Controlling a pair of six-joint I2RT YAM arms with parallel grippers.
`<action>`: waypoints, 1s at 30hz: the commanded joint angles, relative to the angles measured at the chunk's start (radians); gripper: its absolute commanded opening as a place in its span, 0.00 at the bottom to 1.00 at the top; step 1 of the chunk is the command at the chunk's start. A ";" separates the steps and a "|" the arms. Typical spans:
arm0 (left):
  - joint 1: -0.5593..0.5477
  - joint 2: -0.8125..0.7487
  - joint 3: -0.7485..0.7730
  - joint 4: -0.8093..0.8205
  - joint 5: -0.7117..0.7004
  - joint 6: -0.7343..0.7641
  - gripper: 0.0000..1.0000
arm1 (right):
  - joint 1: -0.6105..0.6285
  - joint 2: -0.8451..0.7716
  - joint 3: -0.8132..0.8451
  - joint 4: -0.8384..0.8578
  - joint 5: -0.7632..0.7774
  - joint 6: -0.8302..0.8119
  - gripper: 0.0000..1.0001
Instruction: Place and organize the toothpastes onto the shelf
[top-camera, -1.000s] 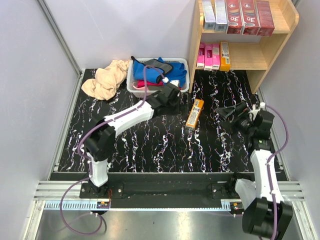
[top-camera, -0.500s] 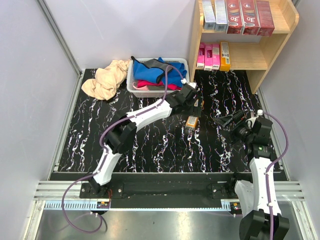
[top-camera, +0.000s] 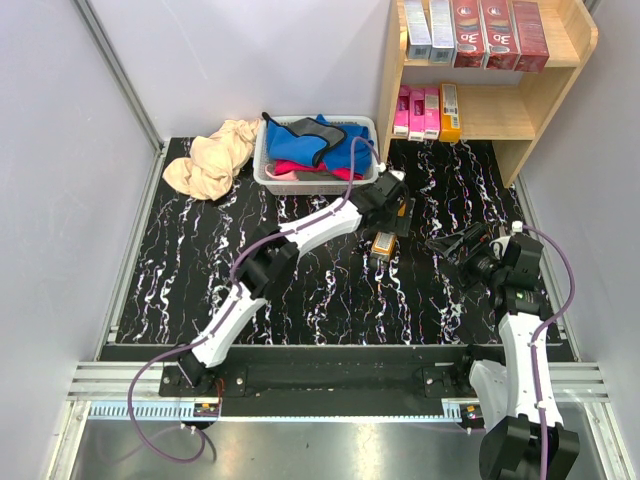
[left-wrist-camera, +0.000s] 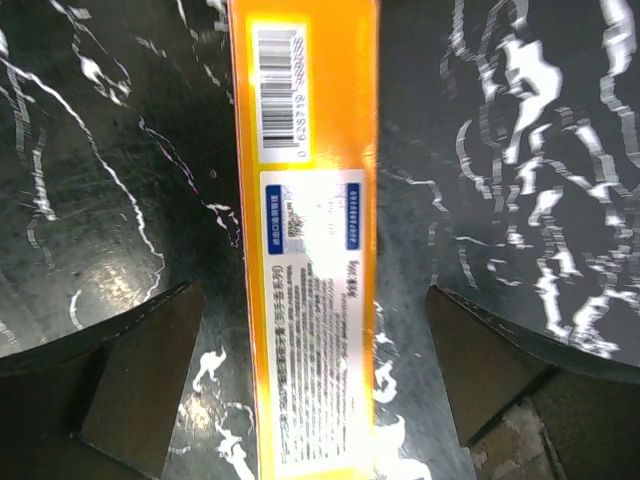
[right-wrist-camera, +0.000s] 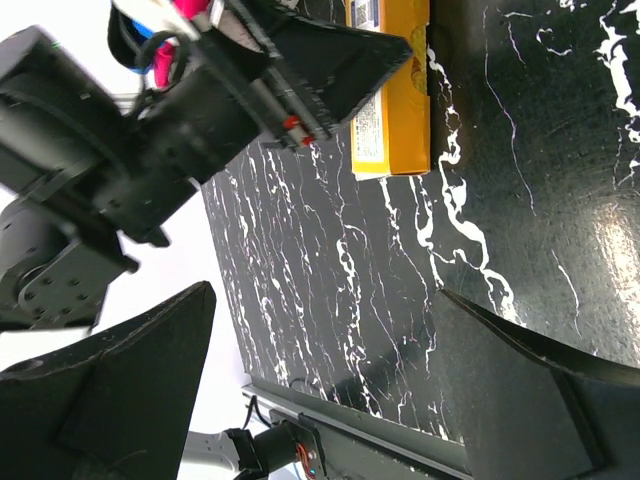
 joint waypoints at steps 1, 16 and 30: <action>-0.005 0.045 0.068 -0.011 -0.003 0.004 0.95 | -0.003 -0.001 -0.002 0.006 0.009 -0.023 1.00; -0.001 -0.069 -0.040 0.065 0.036 -0.006 0.49 | -0.003 0.006 0.019 0.000 0.015 -0.046 1.00; 0.053 -0.481 -0.304 0.237 0.147 -0.067 0.49 | -0.003 0.078 0.160 -0.022 0.034 -0.092 1.00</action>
